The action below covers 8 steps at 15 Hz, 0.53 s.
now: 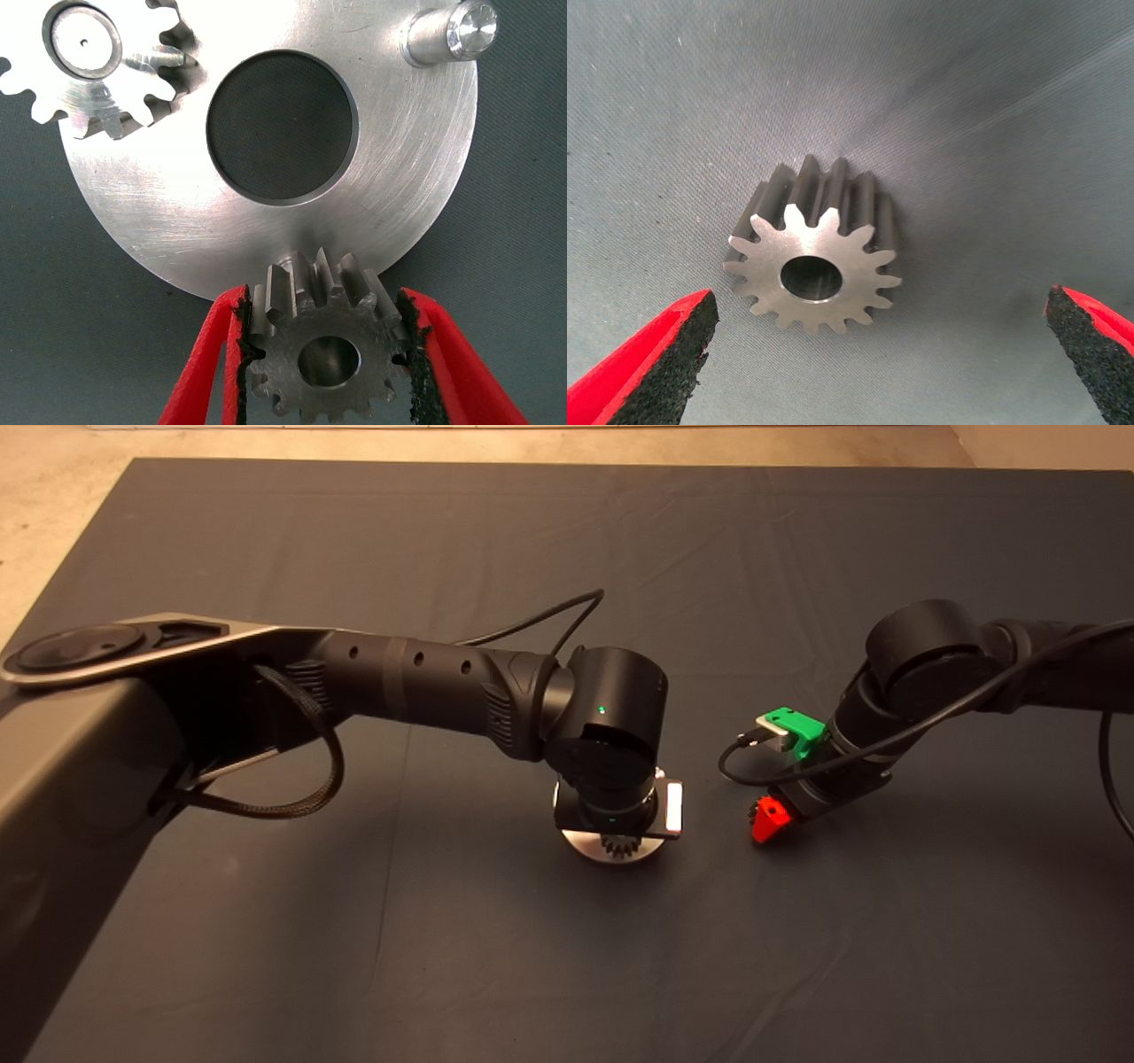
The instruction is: Install three planetary gears onto the carrier pins
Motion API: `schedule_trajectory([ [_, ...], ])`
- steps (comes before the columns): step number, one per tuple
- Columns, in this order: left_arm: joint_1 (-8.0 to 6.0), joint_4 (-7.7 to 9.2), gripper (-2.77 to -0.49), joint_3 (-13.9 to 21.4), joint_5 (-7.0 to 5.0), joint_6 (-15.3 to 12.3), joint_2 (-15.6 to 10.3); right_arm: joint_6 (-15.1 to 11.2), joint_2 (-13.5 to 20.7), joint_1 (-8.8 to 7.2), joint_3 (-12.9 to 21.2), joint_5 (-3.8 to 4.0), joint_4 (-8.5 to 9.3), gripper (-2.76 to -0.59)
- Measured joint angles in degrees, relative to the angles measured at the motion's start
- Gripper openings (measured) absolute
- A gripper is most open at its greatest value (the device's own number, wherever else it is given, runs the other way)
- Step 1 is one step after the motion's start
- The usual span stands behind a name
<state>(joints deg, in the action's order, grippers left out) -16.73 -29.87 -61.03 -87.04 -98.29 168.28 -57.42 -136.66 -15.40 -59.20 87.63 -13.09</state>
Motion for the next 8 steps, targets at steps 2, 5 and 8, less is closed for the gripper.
schedule_trajectory([
  [2,0.02,-0.01,-2.4,0.04,0.0,0.0,-0.02,-0.02,0.0,-0.03,0.0,0.03,0.0,-0.6],
  [5,0.02,-0.01,-2.4,0.06,0.0,0.0,-0.04,-0.01,0.0,-0.01,0.0,0.02,0.0,-0.6],
  [8,0.02,-0.09,-2.4,0.33,0.46,0.02,-0.86,-0.02,0.0,0.0,-0.01,0.02,0.0,-0.6],
])
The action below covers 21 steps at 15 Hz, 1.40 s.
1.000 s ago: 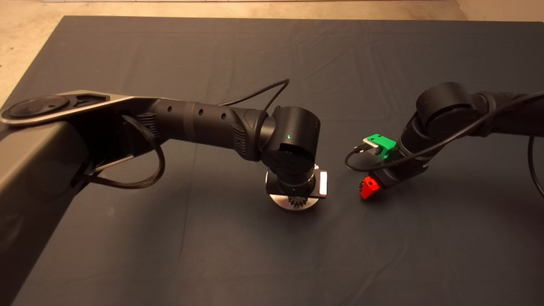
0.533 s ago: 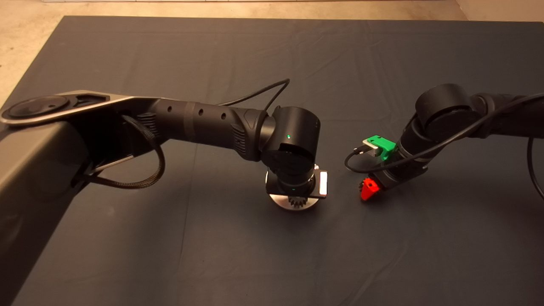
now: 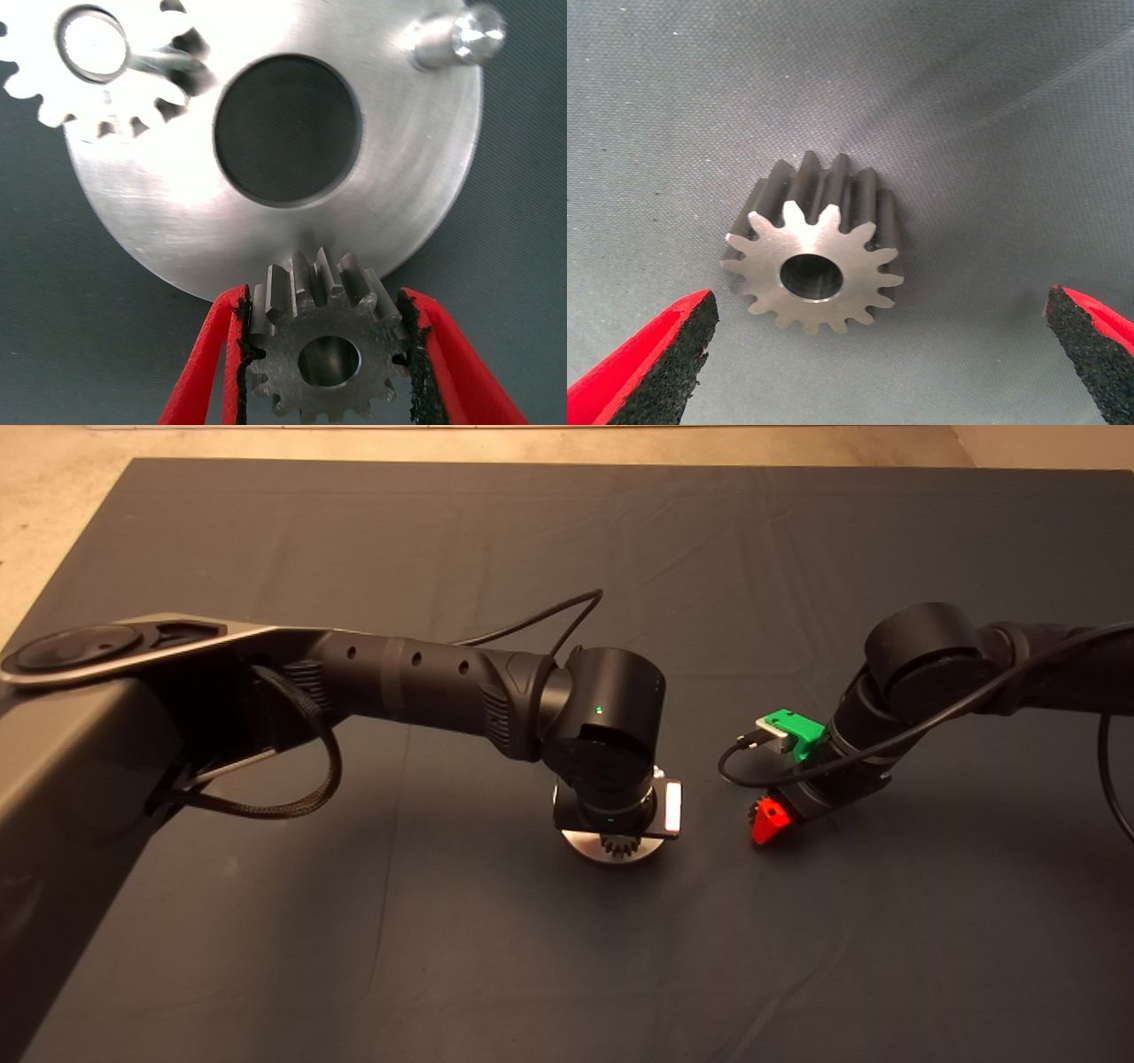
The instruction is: Install three planetary gears onto the carrier pins
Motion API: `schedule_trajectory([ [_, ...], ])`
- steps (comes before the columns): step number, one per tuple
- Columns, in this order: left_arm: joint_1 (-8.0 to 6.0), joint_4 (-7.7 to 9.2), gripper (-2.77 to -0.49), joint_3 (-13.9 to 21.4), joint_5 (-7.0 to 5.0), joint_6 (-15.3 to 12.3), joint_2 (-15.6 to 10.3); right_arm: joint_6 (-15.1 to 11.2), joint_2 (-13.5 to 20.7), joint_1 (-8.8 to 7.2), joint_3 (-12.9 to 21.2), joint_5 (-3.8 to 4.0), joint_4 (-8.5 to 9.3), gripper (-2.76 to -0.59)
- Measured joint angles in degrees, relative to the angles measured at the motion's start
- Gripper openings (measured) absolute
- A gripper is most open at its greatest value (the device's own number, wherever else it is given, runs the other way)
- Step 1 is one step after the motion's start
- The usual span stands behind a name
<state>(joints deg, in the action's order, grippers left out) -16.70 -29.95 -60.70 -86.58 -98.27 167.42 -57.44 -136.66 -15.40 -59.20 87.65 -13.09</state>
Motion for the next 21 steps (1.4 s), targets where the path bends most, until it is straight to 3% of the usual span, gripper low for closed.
schedule_trajectory([
  [2,0.02,-0.15,-2.4,0.11,0.92,0.0,-1.37,0.0,0.02,0.02,-0.01,0.02,0.0,-0.6],
  [17,0.02,-0.26,-2.41,2.21,-0.52,0.01,-1.9,0.0,0.0,0.16,-0.01,0.0,-0.02,-0.6],
  [21,0.02,-0.22,-2.41,2.4,-0.9,-0.02,-0.85,0.02,0.0,0.18,-0.01,0.0,-0.02,-0.6],
])
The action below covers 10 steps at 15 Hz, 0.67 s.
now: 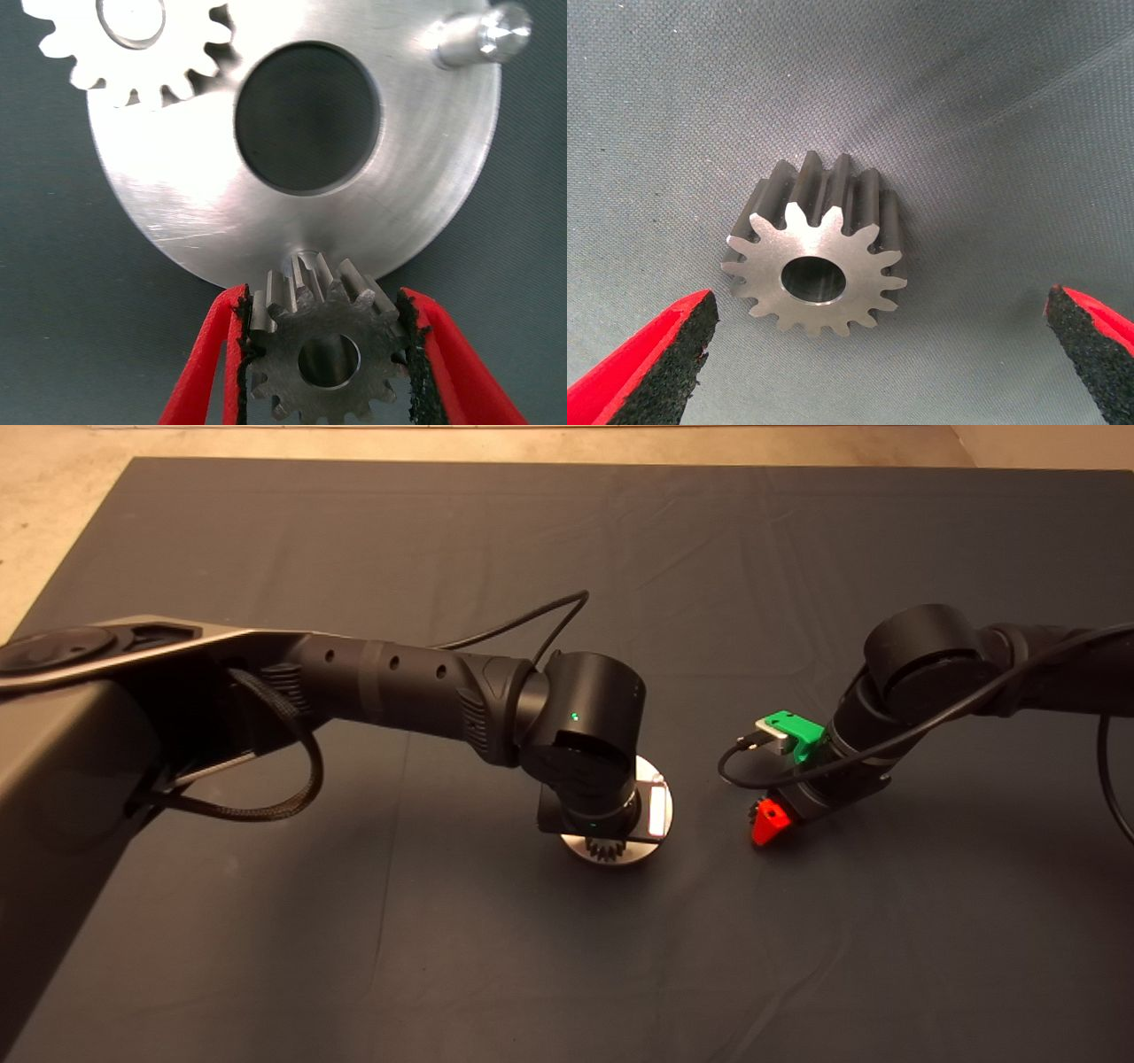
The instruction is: Install three planetary gears onto the carrier pins
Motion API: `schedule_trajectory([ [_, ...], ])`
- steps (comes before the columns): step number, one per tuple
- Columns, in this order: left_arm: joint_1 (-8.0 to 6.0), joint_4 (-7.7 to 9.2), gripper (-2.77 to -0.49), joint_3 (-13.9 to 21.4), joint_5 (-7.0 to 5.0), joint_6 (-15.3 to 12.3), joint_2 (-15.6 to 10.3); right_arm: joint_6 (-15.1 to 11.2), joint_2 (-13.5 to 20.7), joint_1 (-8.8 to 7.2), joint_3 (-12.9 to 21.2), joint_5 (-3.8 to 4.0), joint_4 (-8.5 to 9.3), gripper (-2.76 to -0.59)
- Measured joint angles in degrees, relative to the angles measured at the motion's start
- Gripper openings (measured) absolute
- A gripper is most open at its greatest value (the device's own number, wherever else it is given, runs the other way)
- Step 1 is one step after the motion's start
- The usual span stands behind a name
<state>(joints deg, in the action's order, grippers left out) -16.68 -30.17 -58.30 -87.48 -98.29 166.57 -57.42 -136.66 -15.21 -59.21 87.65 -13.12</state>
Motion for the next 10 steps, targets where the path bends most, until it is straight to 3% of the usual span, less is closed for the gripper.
schedule_trajectory([
  [10,0.0,0.07,-2.41,-0.6,0.02,-0.02,1.89,0.0,-0.01,0.0,0.0,-0.02,0.0,-0.6],
])
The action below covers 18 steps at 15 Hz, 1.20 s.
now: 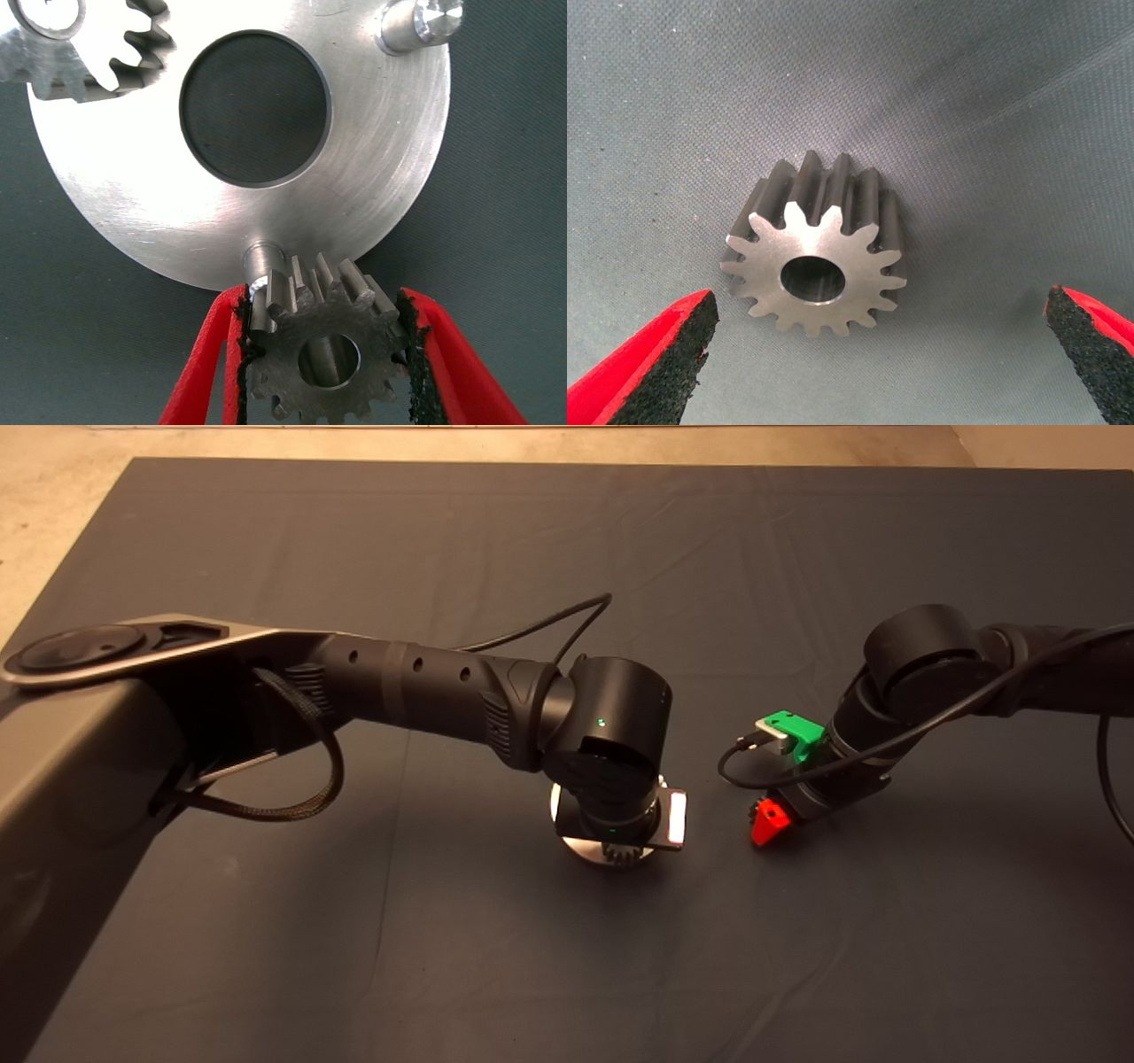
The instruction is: Install three planetary gears onto the carrier pins
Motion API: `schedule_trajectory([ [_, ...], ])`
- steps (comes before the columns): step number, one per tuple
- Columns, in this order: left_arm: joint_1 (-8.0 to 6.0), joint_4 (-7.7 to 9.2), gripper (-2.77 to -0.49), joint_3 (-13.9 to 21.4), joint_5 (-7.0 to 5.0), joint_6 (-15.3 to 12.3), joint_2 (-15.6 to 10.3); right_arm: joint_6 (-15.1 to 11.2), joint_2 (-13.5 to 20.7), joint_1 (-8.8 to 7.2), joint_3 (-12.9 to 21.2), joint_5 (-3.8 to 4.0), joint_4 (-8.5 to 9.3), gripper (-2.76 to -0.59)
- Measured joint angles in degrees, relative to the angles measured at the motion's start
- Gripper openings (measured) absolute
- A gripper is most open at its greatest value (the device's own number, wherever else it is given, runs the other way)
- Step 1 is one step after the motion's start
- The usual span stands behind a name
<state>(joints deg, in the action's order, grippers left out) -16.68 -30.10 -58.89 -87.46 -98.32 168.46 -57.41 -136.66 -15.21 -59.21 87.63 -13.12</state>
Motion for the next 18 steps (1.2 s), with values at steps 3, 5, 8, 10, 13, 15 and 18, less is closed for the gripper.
schedule_trajectory([
  [3,0.0,0.02,-2.41,-0.11,-0.02,0.02,-0.11,0.0,0.01,0.12,0.0,0.02,0.0,-0.6],
  [5,0.0,0.0,-2.41,-0.17,-0.02,0.05,-0.7,0.01,0.01,0.12,0.0,0.05,-0.11,-0.6],
  [8,0.0,-0.02,-2.41,-0.26,0.05,0.3,-1.25,0.0,0.01,0.12,0.0,0.0,-0.39,-0.6],
  [10,0.01,0.02,-2.42,-0.26,0.02,0.66,-2.11,0.01,0.01,0.17,0.0,0.05,-0.41,-0.6],
  [13,0.0,-0.07,-2.42,-0.26,0.61,1.11,-2.91,0.01,-0.02,0.45,0.0,-0.02,-0.52,-0.6],
  [15,-0.02,-0.07,-2.42,-0.26,0.57,1.33,-2.94,0.01,0.01,0.45,0.0,0.02,-0.52,-0.6],
  [18,-0.02,-0.07,-2.42,-0.26,0.66,1.35,-2.95,0.01,0.01,0.48,0.0,0.02,-0.55,-0.6],
])
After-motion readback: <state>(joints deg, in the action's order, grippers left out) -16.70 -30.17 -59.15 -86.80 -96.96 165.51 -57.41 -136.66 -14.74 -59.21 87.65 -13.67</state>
